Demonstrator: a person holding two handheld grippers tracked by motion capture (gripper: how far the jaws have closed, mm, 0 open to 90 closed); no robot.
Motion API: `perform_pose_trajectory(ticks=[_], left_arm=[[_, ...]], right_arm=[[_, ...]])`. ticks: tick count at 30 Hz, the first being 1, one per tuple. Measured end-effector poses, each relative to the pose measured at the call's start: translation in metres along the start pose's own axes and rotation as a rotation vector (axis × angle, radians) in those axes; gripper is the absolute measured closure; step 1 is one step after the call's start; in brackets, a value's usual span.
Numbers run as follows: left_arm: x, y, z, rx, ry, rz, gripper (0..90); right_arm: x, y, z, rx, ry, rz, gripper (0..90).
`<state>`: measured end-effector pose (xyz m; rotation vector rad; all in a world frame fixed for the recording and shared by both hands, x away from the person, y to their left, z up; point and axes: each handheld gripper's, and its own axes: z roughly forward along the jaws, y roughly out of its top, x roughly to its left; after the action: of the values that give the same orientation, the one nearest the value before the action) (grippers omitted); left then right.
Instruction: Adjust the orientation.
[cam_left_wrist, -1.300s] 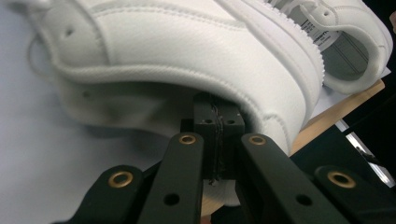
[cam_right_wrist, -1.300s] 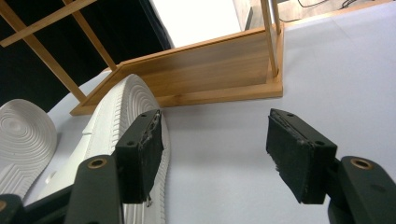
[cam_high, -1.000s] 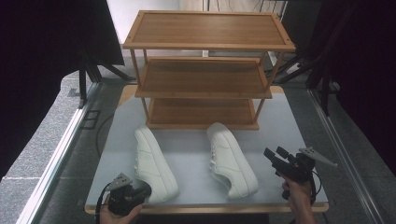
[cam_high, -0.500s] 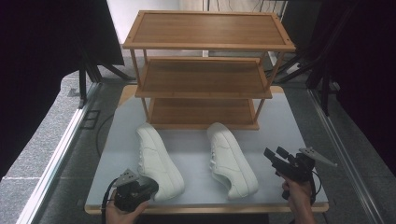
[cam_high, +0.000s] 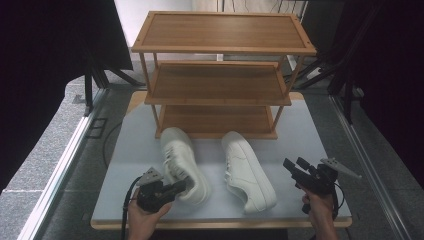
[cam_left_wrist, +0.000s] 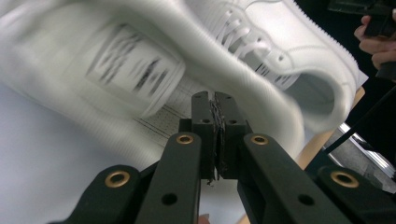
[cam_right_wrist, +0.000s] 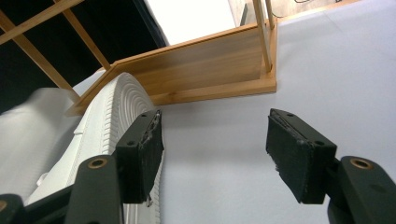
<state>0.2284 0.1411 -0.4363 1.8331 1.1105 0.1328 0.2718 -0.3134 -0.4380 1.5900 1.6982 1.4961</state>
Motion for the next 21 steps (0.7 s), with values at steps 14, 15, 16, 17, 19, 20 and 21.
perform_pose_trajectory(ticks=[14, 15, 16, 17, 19, 20, 21], left_arm=[[-0.017, 0.032, 0.02, -0.025, -0.006, 0.053, 87.7], [-0.018, 0.034, 0.022, -0.022, -0.001, 0.059, 87.7], [-0.018, 0.035, 0.025, -0.016, 0.001, 0.061, 87.6], [-0.019, 0.037, 0.033, -0.002, 0.0, 0.062, 87.7], [-0.019, 0.037, 0.039, 0.011, 0.003, 0.065, 87.5], [-0.019, 0.037, 0.039, 0.011, 0.003, 0.065, 87.5], [-0.018, 0.037, 0.043, 0.02, 0.006, 0.065, 87.4]], right_arm=[[-0.006, 0.001, -0.003, -0.009, -0.01, 0.018, 36.2], [-0.005, 0.0, -0.002, -0.008, -0.01, 0.017, 36.2], [-0.005, 0.0, -0.002, -0.007, -0.011, 0.015, 36.2], [-0.005, 0.0, -0.001, -0.005, -0.009, 0.011, 36.2], [-0.005, 0.0, 0.0, 0.001, -0.01, 0.01, 36.2], [-0.005, 0.0, 0.0, 0.001, -0.01, 0.01, 36.2], [-0.005, -0.001, 0.0, 0.003, -0.012, 0.008, 36.3]])
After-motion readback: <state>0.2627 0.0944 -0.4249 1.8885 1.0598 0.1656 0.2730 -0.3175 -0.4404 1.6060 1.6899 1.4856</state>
